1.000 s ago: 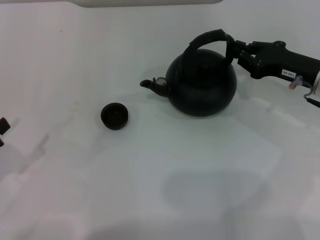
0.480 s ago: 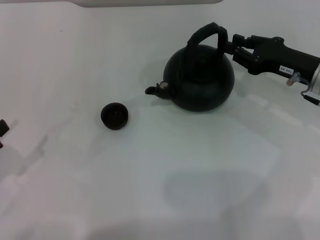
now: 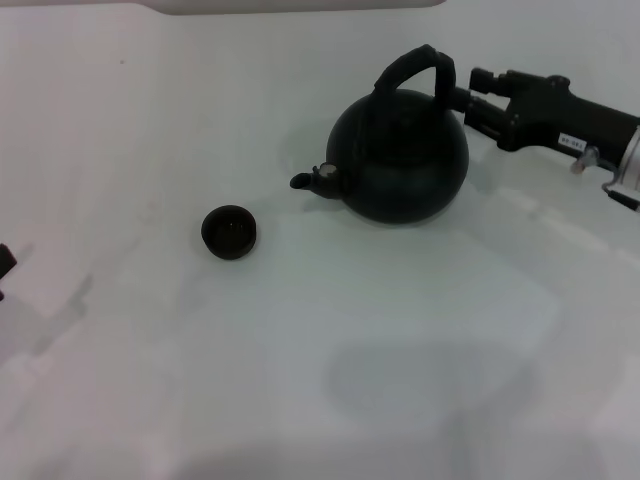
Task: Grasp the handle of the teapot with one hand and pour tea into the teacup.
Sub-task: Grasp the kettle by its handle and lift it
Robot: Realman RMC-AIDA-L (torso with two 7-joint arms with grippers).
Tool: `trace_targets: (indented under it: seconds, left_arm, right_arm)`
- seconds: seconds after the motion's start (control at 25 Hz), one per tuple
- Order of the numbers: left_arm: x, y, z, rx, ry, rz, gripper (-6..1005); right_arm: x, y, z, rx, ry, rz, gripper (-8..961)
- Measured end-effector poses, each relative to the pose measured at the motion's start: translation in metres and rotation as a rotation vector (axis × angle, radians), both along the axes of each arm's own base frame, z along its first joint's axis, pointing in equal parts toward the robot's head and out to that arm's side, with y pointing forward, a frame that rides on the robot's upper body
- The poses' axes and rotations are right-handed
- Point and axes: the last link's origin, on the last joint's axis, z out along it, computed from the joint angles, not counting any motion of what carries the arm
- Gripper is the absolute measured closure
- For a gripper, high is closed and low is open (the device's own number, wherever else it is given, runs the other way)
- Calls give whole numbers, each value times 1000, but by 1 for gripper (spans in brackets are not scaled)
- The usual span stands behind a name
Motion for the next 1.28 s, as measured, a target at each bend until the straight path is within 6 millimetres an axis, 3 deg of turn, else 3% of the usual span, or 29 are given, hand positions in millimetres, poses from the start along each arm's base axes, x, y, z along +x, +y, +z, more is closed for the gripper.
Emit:
trace_targets:
  seconds: [0.4,0.48,1.28]
  left_arm:
    - [0,-6,1,1,-1,-5,113]
    - [0,-7,2,7,0,-2,113]
    - [-1,-12,2,5,-8,-1,113]
  right_arm:
    - [-13,23,-5,19,-75,20,536]
    - [-13,23,-5,19,-76,21,388]
    - [-19,20,-13,26,-55,46,378]
